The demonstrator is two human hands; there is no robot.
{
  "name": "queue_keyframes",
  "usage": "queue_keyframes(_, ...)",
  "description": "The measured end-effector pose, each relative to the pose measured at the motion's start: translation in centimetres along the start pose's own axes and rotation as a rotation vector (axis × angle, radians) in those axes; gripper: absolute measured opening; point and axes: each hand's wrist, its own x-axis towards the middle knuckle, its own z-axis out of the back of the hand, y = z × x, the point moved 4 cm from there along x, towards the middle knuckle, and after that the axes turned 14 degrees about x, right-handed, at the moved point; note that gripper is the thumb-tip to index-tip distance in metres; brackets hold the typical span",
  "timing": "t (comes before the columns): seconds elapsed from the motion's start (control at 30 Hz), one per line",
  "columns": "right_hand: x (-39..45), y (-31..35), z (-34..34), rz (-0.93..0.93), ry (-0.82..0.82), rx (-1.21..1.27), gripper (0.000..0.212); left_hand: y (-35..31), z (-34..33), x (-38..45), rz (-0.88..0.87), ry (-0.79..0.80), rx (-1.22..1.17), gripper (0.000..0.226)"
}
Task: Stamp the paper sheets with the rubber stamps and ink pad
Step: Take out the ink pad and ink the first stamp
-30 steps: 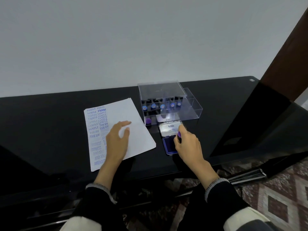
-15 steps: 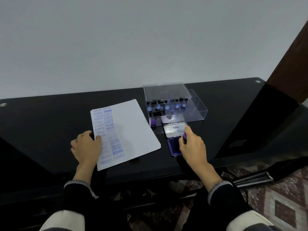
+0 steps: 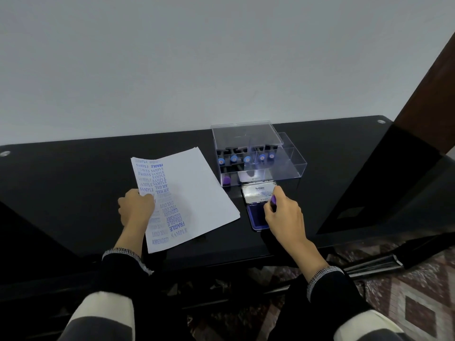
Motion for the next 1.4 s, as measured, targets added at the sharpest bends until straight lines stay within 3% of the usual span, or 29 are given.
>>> queue_keyframes(0.23, 0.9, 0.1, 0.1, -0.014, 0.06, 0.01, 0.021, 0.5, 0.0, -1.9, -0.091, -0.056, -0.097, 0.018)
queue_keyframes(0.53, 2.0, 0.6, 0.2, -0.082, 0.055, 0.152, 0.02, 2.4, 0.2, -4.1, -0.141, -0.134, 0.03, 0.017)
queue_keyframes(0.7, 1.6, 0.7, -0.3, -0.074, 0.074, 0.129, 0.021, 2.0, 0.5, -5.6, -0.134, -0.141, 0.096, 0.01)
queue_keyframes(0.9, 1.0, 2.0, -0.9, 0.045, 0.086, -0.079, 0.018, 1.6, 0.3, -6.0, -0.108, -0.129, 0.295, 0.016)
queue_keyframes(0.97, 1.0, 2.0, -1.0, 0.069, 0.097, -0.118, 0.019, 1.4, 0.1, -5.8, -0.095, -0.079, 0.359, 0.028)
queue_keyframes(1.07, 1.3, 1.5, -0.8, 0.033, 0.087, -0.041, 0.021, 0.9, 0.0, -5.1, -0.065, -0.012, 0.476, 0.066)
queue_keyframes(1.17, 1.4, 1.6, -0.8, 0.035, 0.092, -0.039, 0.021, 0.2, 0.2, -4.0, -0.05, 0.0, 0.527, 0.078)
queue_keyframes(1.3, 1.2, 1.8, -1.1, 0.056, 0.114, -0.148, 0.019, -1.1, 0.2, -2.6, -0.089, -0.004, 0.586, 0.074)
queue_keyframes(1.4, 1.2, 1.6, -1.0, 0.047, 0.089, -0.085, 0.023, -2.3, -0.1, -1.9, -0.237, -0.109, 0.545, 0.056)
